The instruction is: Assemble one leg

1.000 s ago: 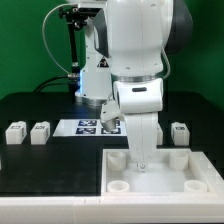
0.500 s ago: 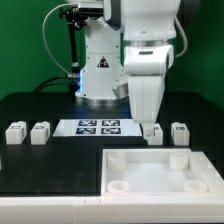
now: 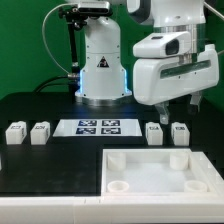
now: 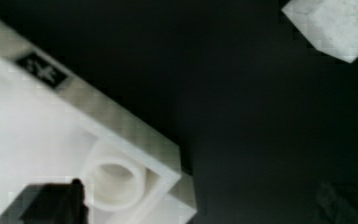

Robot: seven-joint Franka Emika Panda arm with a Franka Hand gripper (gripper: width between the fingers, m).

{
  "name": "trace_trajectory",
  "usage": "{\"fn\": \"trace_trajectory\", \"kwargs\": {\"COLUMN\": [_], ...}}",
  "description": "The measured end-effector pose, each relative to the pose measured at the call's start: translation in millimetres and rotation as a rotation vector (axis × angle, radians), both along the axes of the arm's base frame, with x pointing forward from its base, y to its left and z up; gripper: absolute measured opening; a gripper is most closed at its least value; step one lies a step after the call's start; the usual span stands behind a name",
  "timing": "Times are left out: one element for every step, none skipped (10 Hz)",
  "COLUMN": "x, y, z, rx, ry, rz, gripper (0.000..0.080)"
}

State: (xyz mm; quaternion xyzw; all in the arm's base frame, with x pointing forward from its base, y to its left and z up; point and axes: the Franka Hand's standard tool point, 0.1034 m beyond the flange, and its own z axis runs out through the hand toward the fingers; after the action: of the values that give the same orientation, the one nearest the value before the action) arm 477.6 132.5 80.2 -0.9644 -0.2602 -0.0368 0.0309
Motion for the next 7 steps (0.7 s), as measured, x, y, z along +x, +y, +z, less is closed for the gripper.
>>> {"fn": "trace_trajectory", "kwargs": {"x": [-2.3, -10.4, -15.8, -18.5, -18.2, -21.9, -22.6], "y": [3.7, 15.7, 23.8, 27.4, 20.1, 17.5, 18.6], "z": [-2.1, -10.0, -14.3, -17.6, -24.7, -26.9, -26.8], "rx": [0.014, 0.039, 0.045, 0.065, 0.077, 0.063, 0.055], "ry": [0.014, 0.052, 0.071, 0.076, 0.041, 0.079, 0.1], "rz": [-0.119, -0.352, -0.415, -0.537, -0.455, -0.462, -0.453], "gripper": [0.0649, 0.0649, 0.0649, 0.0649, 0.0649, 0.0649, 0.0649]}}
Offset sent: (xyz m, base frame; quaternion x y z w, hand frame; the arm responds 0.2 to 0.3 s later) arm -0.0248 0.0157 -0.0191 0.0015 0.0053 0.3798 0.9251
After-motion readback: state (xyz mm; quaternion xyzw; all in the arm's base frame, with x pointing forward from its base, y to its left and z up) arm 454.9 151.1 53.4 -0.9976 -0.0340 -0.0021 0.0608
